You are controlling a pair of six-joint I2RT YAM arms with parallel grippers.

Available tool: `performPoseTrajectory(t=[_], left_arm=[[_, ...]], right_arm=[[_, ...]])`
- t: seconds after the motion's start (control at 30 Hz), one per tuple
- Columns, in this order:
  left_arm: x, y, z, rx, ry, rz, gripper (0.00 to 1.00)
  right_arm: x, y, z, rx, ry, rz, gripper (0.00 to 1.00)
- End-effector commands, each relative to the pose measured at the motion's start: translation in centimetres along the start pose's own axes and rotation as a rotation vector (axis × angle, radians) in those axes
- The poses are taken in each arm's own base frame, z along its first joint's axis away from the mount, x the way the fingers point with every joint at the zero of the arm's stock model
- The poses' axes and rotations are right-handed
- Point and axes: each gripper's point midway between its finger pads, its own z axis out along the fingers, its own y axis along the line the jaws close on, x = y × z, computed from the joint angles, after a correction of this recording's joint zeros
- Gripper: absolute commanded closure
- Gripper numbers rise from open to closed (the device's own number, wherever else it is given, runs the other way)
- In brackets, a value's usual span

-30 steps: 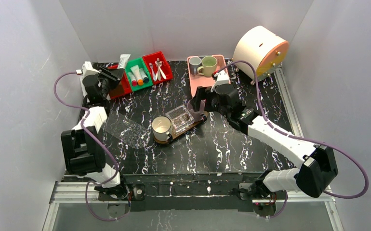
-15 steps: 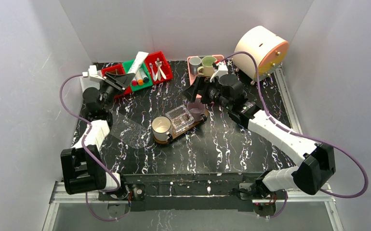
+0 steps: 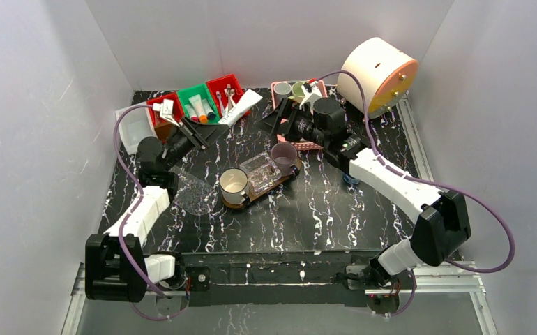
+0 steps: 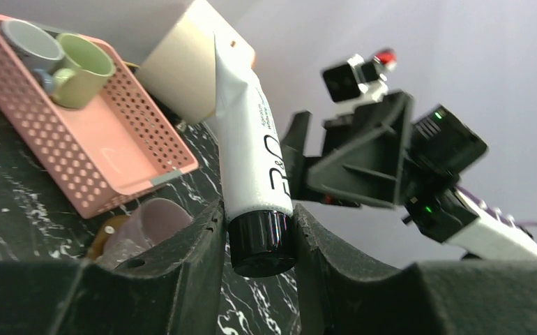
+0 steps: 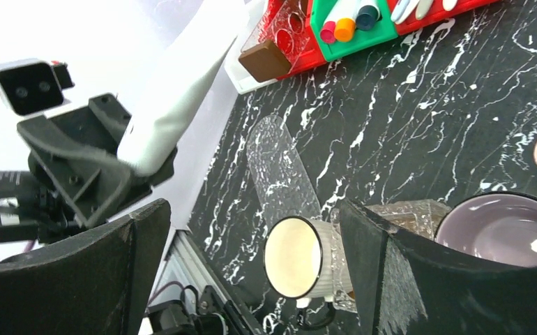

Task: Prepare toiletry sets of a toothbrush and toothpaste on the tray
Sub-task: Pick up the toothbrush from the storage box, then place the toothpaste holder on the tray.

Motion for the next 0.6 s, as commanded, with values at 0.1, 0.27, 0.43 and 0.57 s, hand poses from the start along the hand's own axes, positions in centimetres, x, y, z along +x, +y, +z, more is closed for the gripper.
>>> performPoseTrajectory(t=[0.1, 0.27, 0.43, 0.57], left_arm=[[2.0, -4.4, -0.8, 0.149, 0.073, 0.098, 1.0], [2.4, -4.7, -0.9, 0.16, 0.084, 0.105, 1.0], [2.9, -5.4, -1.0, 0.188, 0.112, 0.121, 1.0], [3.4, -5.9, -1.1, 0.209, 0.128, 0.137, 1.0]], right_arm=[[-4.3, 3.4, -0.1, -0.149, -0.087, 0.106, 0.04], [-4.6, 4.0, -0.3, -0.213, -0.082, 0.142, 0.06], [-5.0, 3.7, 0.0, -0.231, -0.081, 0.166, 0.08], [-5.1, 3.9, 0.3, -0.257, -0.068, 0.185, 0.13]])
